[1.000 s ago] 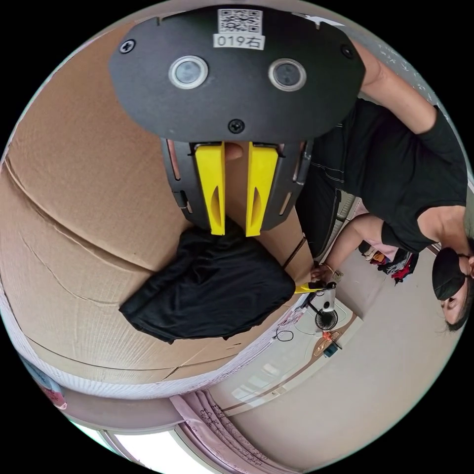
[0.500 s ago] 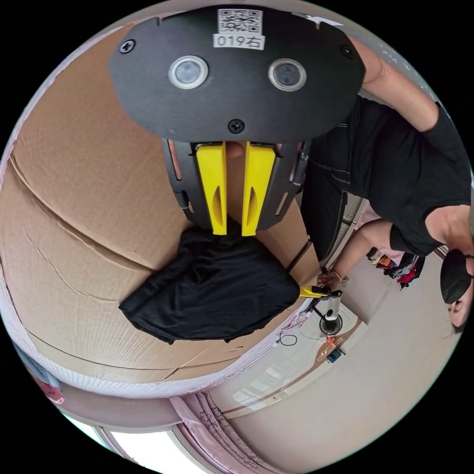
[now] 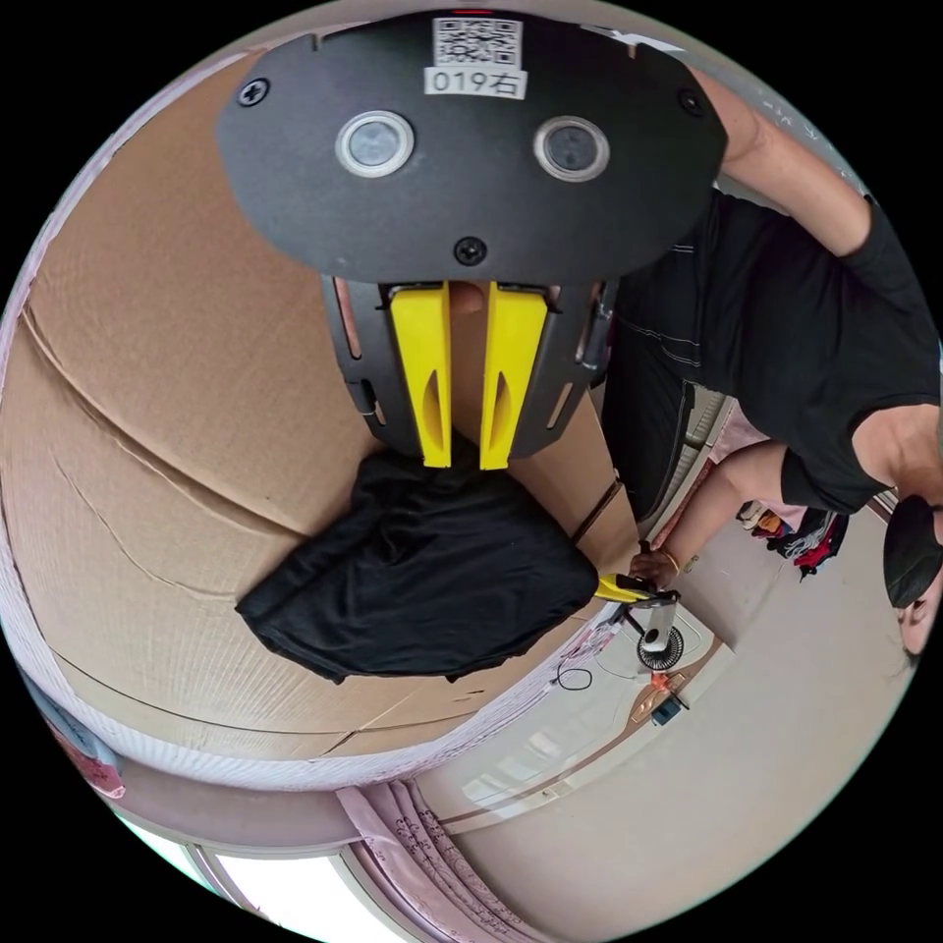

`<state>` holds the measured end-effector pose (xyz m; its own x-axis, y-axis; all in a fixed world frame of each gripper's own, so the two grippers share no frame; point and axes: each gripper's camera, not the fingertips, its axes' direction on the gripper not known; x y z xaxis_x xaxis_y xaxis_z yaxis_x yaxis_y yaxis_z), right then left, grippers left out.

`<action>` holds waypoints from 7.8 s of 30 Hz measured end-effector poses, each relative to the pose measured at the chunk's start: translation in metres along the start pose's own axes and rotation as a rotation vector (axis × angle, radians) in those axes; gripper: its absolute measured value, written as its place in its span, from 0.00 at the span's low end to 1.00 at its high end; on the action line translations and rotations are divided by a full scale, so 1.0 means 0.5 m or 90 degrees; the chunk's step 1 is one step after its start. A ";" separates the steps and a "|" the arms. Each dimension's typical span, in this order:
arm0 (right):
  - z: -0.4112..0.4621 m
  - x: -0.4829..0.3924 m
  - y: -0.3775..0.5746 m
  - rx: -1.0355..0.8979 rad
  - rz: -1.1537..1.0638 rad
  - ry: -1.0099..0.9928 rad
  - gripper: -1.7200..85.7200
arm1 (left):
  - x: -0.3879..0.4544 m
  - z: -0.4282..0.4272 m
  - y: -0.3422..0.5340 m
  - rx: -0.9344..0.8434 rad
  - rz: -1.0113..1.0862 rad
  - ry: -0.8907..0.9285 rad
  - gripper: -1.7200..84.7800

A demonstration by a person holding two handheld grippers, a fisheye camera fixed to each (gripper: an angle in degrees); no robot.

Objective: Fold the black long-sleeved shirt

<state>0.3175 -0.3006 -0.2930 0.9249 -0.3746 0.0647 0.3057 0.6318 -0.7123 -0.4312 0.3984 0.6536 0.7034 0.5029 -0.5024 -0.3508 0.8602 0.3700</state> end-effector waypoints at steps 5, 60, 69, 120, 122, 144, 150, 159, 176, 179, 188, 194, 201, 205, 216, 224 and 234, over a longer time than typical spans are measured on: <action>-0.013 0.028 -0.022 -0.008 0.001 -0.004 0.07 | -0.063 0.019 -0.021 -0.015 0.000 0.044 0.09; 0.030 0.343 0.112 0.000 0.091 -0.136 0.02 | -0.213 -0.663 -0.305 -0.044 -0.060 0.112 0.04; 0.162 0.256 0.169 0.006 0.087 -0.080 0.04 | 0.095 -0.931 -0.364 0.054 -0.024 0.041 0.04; 1.401 -0.462 0.235 -0.251 -0.663 0.930 0.09 | 1.986 -0.761 -1.138 -0.176 0.638 -0.693 0.03; 1.406 -0.448 0.233 -0.264 -0.660 0.926 0.11 | 1.994 -0.767 -1.148 -0.175 0.638 -0.693 0.03; 1.470 -0.322 0.275 -0.309 -0.676 0.984 0.04 | 1.904 -0.781 -1.165 -0.179 0.638 -0.697 0.03; 1.468 -0.289 0.336 -0.322 -0.739 0.978 0.04 | 1.815 -0.776 -1.133 -0.188 0.642 -0.689 0.03; 1.427 -0.250 0.406 -0.257 -0.681 1.007 0.14 | 1.635 -0.834 -1.055 -0.137 0.605 -0.637 0.04; 1.050 -0.263 0.488 0.413 -0.033 0.254 0.01 | 0.939 -1.175 -0.610 0.224 0.031 -0.435 0.04; 1.139 -0.299 0.457 0.340 -0.067 0.357 0.03 | 0.750 -1.207 -0.516 0.230 -0.122 -0.398 0.05; 1.440 -0.464 0.409 0.113 -0.324 0.646 0.11 | 0.366 -1.179 -0.292 0.253 -0.323 -0.264 0.13; 1.509 -0.497 0.389 0.046 -0.409 0.730 0.11 | 0.169 -1.122 -0.189 0.296 -0.386 -0.158 0.15; 1.565 -0.520 0.366 -0.045 -0.521 0.795 0.11 | 0.027 -0.994 -0.134 0.269 -0.383 -0.135 0.13; 1.583 -0.552 0.338 -0.084 -0.575 0.829 0.11 | 0.001 -0.918 -0.103 0.263 -0.373 -0.141 0.09; 1.539 -0.613 0.287 -0.134 -0.600 0.836 0.06 | -0.024 -0.727 -0.010 0.226 -0.335 -0.199 0.03; 1.475 -0.633 0.278 -0.095 -0.601 0.859 0.07 | 0.010 -0.558 0.028 0.182 -0.310 -0.240 0.03; 1.250 -0.656 0.310 0.043 -0.535 0.863 0.10 | 0.018 -0.425 0.141 0.251 -0.309 -0.151 0.03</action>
<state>0.2025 0.3442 0.0120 -0.3679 -0.8923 -0.2617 0.6447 -0.0420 -0.7633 -0.5810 0.4813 0.5093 0.8575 -0.0041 -0.5145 0.2597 0.8667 0.4260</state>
